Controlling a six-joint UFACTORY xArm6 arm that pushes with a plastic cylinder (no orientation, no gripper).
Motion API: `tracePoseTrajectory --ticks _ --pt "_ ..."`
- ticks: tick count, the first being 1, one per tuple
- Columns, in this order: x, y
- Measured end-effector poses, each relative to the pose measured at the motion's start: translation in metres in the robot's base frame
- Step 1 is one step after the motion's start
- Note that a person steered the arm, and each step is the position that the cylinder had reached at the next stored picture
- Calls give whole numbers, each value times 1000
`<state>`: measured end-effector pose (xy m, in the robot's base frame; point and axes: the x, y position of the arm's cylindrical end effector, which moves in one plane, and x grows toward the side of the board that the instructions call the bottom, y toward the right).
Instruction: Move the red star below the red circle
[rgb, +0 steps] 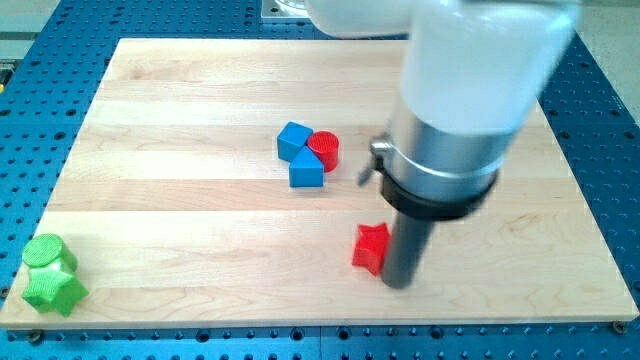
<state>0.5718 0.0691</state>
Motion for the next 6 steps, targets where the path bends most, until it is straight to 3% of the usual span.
tracePoseTrajectory --ticks 1,2,3,4,6 --pt "-46 -20" --pt "-43 -42" --pt "7 -55" --pt "9 -75" --pt "-47 -86"
